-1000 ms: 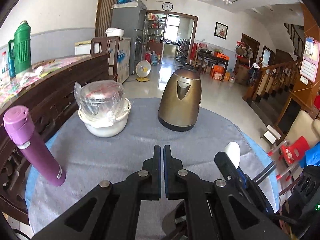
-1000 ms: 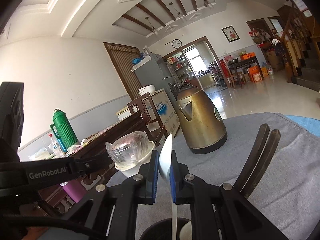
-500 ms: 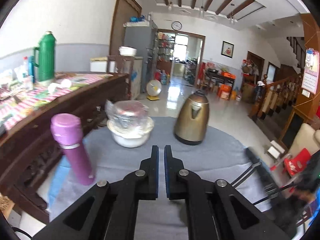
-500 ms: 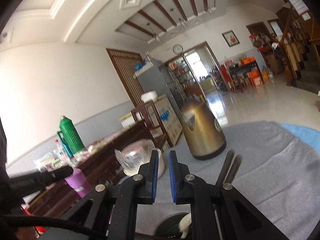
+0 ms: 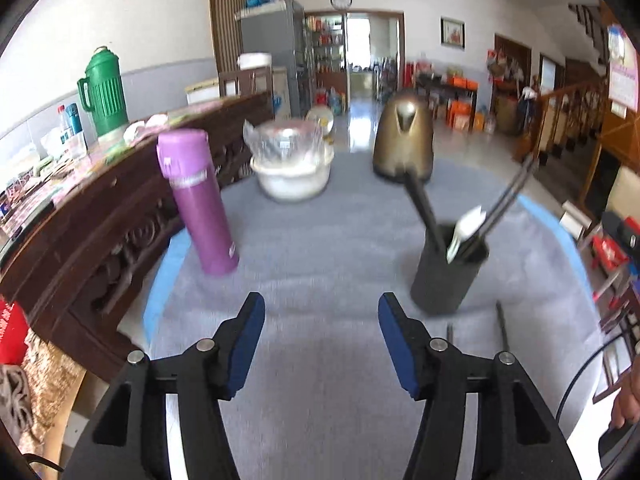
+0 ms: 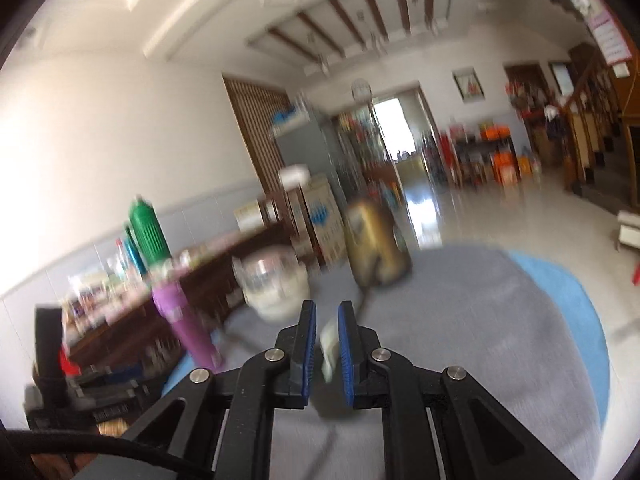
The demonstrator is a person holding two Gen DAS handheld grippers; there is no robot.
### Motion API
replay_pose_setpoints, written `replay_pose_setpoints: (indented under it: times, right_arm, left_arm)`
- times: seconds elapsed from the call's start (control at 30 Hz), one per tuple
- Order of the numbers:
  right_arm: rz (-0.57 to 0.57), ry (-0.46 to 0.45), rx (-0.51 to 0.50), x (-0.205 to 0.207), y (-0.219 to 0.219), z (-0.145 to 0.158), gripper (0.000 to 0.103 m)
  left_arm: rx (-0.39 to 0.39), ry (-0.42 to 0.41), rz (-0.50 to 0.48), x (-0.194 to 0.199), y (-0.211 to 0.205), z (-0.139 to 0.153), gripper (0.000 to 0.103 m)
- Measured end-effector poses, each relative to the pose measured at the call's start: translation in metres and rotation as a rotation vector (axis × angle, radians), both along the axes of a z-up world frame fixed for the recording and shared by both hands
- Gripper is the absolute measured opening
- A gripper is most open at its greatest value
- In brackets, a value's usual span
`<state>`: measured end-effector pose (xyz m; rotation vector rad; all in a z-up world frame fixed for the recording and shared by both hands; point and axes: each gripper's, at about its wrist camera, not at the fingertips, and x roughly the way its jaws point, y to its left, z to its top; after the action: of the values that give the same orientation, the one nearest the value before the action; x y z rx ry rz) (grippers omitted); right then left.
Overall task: Organize utensils
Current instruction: 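Lift both white spoons over the grey holder cup and release them inside, then move both open tools to the dark chopsticks and grasp one with the right tool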
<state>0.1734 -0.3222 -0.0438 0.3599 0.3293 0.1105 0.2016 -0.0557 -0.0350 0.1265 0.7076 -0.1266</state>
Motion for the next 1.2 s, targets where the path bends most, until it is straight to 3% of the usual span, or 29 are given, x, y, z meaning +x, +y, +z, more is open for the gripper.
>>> replay_pose_setpoints:
  times: [0.17,0.33,0.37,0.47,0.7,0.73,0.8,0.83,1.2]
  right_arm:
    - [0.026,0.204,0.063,-0.007,-0.015,-0.05,0.013]
    - [0.02,0.267,0.111,-0.017,-0.035,-0.076,0.026]
    - [0.017,0.265,0.122,-0.02,-0.039,-0.078,0.033]
    - [-0.008,0.253,0.147,-0.024,-0.051,-0.08,0.066]
    - [-0.021,0.259,0.124,-0.015,-0.048,-0.08,0.063]
    - [-0.019,0.273,0.117,-0.014,-0.047,-0.083,0.06]
    - [-0.005,0.295,0.101,-0.01,-0.044,-0.085,0.043]
    - [-0.003,0.311,0.087,-0.008,-0.042,-0.088,0.04]
    - [0.016,0.397,0.06,0.007,-0.025,-0.104,0.04]
  left_arm:
    - [0.056,0.028,0.0,-0.009,-0.014,-0.015,0.062]
    - [0.089,0.032,-0.012,-0.011,-0.026,-0.018,0.062]
    - [0.094,0.033,-0.011,-0.011,-0.028,-0.019,0.062]
    - [0.105,0.044,-0.009,-0.009,-0.031,-0.022,0.062]
    - [0.126,0.084,-0.003,-0.001,-0.037,-0.034,0.062]
    - [0.127,0.091,-0.005,0.0,-0.037,-0.036,0.062]
    - [0.132,0.104,-0.007,0.002,-0.039,-0.04,0.062]
    - [0.133,0.108,-0.008,0.003,-0.039,-0.042,0.062]
    - [0.13,0.182,0.001,0.012,-0.035,-0.061,0.062]
